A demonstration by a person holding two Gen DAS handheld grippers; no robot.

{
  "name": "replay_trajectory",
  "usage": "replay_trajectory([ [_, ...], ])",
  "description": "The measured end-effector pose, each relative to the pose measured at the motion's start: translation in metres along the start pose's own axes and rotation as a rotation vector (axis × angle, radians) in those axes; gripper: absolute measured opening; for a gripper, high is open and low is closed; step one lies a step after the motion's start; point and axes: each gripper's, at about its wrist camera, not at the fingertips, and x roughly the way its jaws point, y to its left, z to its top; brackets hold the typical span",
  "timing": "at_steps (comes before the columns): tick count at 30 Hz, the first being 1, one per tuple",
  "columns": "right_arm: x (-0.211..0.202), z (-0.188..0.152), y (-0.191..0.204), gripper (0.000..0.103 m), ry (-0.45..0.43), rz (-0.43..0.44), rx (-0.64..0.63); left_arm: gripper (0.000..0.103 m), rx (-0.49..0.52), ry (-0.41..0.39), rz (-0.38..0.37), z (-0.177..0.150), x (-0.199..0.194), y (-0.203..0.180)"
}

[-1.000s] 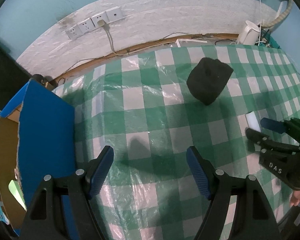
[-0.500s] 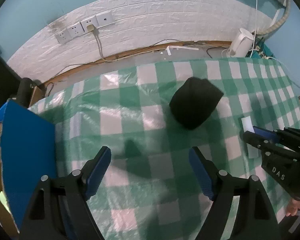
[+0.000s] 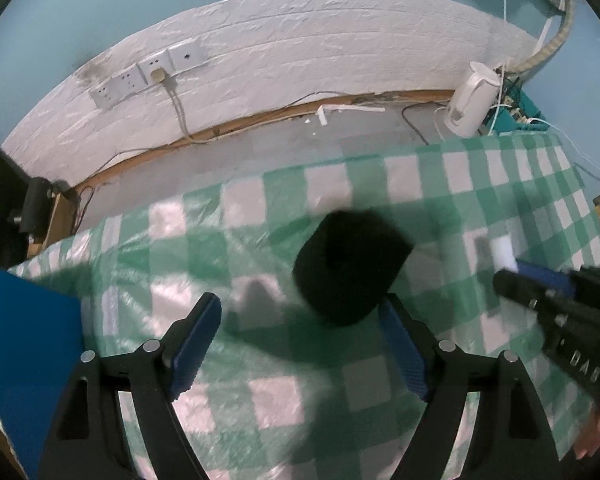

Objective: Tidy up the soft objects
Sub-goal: 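Close the left tool on the black knit hat, then carry the black hat with the left tool while the right tool carries the white roll to the box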

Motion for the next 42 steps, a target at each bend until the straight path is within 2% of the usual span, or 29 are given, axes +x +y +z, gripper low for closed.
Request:
replay_trajectory([
  [6,-0.005,0.002,-0.001,0.014,-0.008,-0.006,-0.010,0.087,0.036,-0.006,0.007,0.009,0.007,-0.015],
  [11,-0.006,0.002,-0.002,0.014,-0.008,0.000,-0.011,0.087,0.027,0.003,0.004,0.014,0.017,-0.021],
  [13,-0.006,0.002,-0.002,0.014,-0.008,0.001,-0.012,0.081,0.007,0.012,0.002,0.016,0.022,-0.020],
  [15,-0.007,0.002,-0.003,0.014,-0.009,0.000,-0.008,0.063,-0.014,0.023,-0.007,0.018,0.026,-0.017],
  [17,-0.008,0.002,-0.002,0.014,-0.010,0.001,-0.008,0.053,-0.029,0.039,-0.019,0.018,0.028,-0.015],
  [21,-0.010,0.000,0.000,0.014,-0.010,0.002,-0.017,0.042,-0.041,0.036,-0.024,0.016,0.025,-0.010],
  [42,-0.046,-0.011,0.026,0.014,-0.036,0.026,-0.085,0.040,-0.019,0.012,0.027,-0.017,-0.024,0.005],
])
